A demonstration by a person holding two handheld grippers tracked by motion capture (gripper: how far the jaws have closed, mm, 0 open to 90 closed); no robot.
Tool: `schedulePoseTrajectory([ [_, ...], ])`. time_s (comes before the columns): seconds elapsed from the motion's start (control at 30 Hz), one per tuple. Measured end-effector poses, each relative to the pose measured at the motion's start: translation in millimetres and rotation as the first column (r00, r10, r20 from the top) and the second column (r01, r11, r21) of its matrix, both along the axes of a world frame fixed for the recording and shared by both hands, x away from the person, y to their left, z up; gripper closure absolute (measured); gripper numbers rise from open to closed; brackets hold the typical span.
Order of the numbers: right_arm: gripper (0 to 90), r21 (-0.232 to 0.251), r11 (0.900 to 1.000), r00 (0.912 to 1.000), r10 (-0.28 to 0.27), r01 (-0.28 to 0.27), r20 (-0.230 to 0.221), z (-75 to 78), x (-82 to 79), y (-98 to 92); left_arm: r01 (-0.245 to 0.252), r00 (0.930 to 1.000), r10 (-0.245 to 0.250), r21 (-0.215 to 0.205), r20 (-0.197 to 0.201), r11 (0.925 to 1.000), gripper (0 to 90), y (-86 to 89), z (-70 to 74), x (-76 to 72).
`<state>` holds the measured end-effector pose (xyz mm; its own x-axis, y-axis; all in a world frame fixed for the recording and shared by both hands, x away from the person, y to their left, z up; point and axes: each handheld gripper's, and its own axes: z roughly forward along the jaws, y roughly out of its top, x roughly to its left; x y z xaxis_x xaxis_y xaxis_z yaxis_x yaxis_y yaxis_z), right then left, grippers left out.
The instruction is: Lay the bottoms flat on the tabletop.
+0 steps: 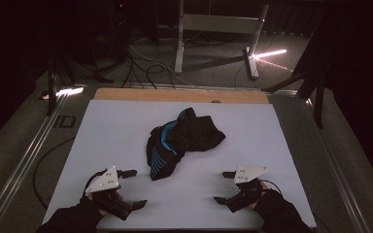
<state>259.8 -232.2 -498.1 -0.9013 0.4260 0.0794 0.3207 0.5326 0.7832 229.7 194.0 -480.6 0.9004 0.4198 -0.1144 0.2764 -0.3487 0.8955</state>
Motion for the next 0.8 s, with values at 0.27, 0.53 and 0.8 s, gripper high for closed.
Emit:
schedulePoseTrajectory([
  [0.27, 9.3, -0.026, 1.000, 0.9998, 0.000, 0.001, 0.019, 1.5, -3.7, 1.4, 0.019, 0.9998, -0.019, 0.001, -0.003, 0.9998, 0.2, -2.0, -0.5, 0.7],
  [0.53, 9.3, -0.001, 1.000, 0.9987, 0.003, -0.003, 0.050, 13.7, -8.3, 4.6, 0.037, 0.9993, -0.037, -0.005, -0.002, 0.9993, 0.2, -3.9, 0.2, -1.3],
  [0.8, 9.3, 0.004, 1.000, 0.9991, 0.007, -0.007, 0.042, 24.7, -12.5, 11.1, 0.037, 0.9993, -0.037, -0.008, 0.000, 0.9993, 0.2, -5.3, 1.1, -1.8],
])
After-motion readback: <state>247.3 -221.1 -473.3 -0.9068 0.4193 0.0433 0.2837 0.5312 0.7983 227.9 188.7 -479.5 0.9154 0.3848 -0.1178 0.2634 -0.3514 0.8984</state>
